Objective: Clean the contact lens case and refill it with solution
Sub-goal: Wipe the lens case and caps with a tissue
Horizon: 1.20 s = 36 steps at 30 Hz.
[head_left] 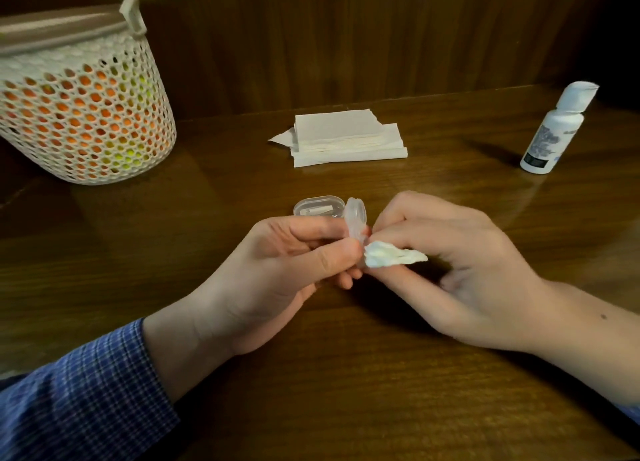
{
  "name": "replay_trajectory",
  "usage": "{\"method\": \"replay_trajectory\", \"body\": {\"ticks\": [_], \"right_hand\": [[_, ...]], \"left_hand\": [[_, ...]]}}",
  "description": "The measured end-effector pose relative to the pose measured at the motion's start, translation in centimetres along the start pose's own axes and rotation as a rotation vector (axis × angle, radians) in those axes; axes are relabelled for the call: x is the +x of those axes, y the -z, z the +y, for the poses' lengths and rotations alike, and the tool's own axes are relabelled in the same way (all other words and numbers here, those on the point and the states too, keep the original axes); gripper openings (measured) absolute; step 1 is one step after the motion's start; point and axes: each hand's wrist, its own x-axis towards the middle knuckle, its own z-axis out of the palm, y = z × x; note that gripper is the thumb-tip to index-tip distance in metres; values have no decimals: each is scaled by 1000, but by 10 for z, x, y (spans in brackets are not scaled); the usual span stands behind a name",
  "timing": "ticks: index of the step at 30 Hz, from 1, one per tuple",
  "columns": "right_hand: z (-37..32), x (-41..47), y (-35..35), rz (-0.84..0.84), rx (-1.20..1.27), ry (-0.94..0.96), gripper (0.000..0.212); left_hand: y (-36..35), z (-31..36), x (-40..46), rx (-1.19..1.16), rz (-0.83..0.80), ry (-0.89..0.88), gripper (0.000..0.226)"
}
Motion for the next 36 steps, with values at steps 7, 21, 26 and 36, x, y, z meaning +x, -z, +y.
{"method": "replay_trajectory", "body": {"ticks": [7, 21, 26, 36], "right_hand": [[-3, 7, -1, -14, 608, -667, 19], [-25, 24, -7, 26, 1519, -1226, 27], [-10, 17, -1, 183, 1321, -1318, 23], [12, 22, -11, 103, 1333, -1318, 47]], "left_hand": [[-6, -1, 1, 340, 235, -241, 36], [-12, -1, -1, 886, 483, -149, 37], [-12, 0, -9, 859, 436, 69, 29], [47, 11, -8, 879, 652, -195, 14]]}}
